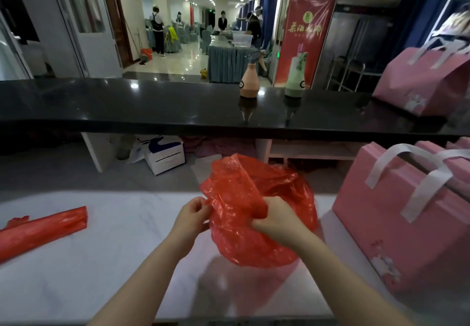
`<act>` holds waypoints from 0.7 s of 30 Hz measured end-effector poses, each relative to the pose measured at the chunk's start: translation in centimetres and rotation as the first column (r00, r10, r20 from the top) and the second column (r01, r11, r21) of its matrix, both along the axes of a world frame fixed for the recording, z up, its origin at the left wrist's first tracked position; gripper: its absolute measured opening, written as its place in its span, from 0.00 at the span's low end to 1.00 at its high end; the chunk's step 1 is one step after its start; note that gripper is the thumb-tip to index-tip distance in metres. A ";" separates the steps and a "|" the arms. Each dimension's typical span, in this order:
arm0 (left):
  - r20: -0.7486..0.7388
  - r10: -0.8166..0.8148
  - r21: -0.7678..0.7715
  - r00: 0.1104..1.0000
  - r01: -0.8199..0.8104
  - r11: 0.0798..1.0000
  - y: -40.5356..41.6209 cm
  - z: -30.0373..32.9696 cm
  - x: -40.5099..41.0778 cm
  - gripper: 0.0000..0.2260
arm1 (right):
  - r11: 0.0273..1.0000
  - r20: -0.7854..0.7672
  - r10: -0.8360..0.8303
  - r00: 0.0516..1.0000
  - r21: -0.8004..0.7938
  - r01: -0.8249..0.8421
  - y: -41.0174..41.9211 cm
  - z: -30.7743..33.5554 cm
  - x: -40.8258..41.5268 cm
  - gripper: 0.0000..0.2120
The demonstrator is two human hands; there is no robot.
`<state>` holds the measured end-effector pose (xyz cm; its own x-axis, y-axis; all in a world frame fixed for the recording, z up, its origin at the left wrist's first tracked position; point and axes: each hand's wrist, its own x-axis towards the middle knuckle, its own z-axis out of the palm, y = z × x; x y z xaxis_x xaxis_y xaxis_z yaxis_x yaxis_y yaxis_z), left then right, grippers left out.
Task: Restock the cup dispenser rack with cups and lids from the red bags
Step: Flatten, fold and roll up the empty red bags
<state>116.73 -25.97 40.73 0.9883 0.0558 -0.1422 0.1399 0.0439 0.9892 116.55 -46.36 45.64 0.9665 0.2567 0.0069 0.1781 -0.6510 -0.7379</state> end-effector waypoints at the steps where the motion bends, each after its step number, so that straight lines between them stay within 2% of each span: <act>1: 0.001 0.022 0.010 1.000 -0.022 1.000 1.2 0.1 -0.4 0.07 | 1.000 0.036 -0.023 0.999 -0.004 0.024 1.2 -0.3 -0.1 0.05; 2: 0.003 0.055 0.022 0.998 -0.055 0.998 2.6 0.1 -0.7 0.08 | 0.999 0.056 -0.040 0.998 0.021 0.039 2.4 -0.4 -0.3 0.03; 6: 0.050 0.231 0.033 0.972 -0.233 0.972 9.5 0.1 -2.3 0.10 | 0.990 0.163 -0.130 0.978 0.083 0.118 7.2 -0.9 -1.1 0.07; 8: 0.077 0.311 -0.046 0.947 -0.308 0.950 13.2 0.2 -3.4 0.14 | 0.981 0.207 -0.181 0.961 0.106 0.162 9.2 -1.1 -1.5 0.08; 10: 0.115 0.361 -0.192 0.925 -0.336 0.922 16.4 0.3 -4.8 0.17 | 0.967 0.219 -0.237 0.947 0.146 0.208 11.1 -1.2 -1.8 0.13; 13: 0.136 0.418 -0.292 0.898 -0.367 0.883 20.0 0.7 -6.6 0.14 | 0.940 0.159 -0.274 0.948 0.250 0.230 13.5 -1.2 -2.2 0.14; 16: 0.089 0.341 -0.198 0.936 -0.319 0.927 21.3 0.4 -7.9 0.07 | 0.910 0.093 -0.267 0.959 0.351 0.219 15.3 -1.1 -3.0 0.13; 19: -0.002 0.184 -0.105 0.983 -0.183 0.978 20.9 -0.5 -8.7 0.14 | 0.883 0.046 -0.269 0.962 0.411 0.227 15.6 -1.2 -4.1 0.12; 21: 0.003 0.154 -0.012 0.988 -0.154 0.988 20.1 -0.8 -8.9 0.18 | 0.871 0.045 -0.286 0.957 0.430 0.239 15.1 -1.4 -5.0 0.12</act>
<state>107.81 -5.89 39.95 0.9685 0.2060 -0.1401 0.1268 0.0761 0.9890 111.53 -31.21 44.20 0.9855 -0.0553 0.1603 0.1344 -0.3218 -0.9372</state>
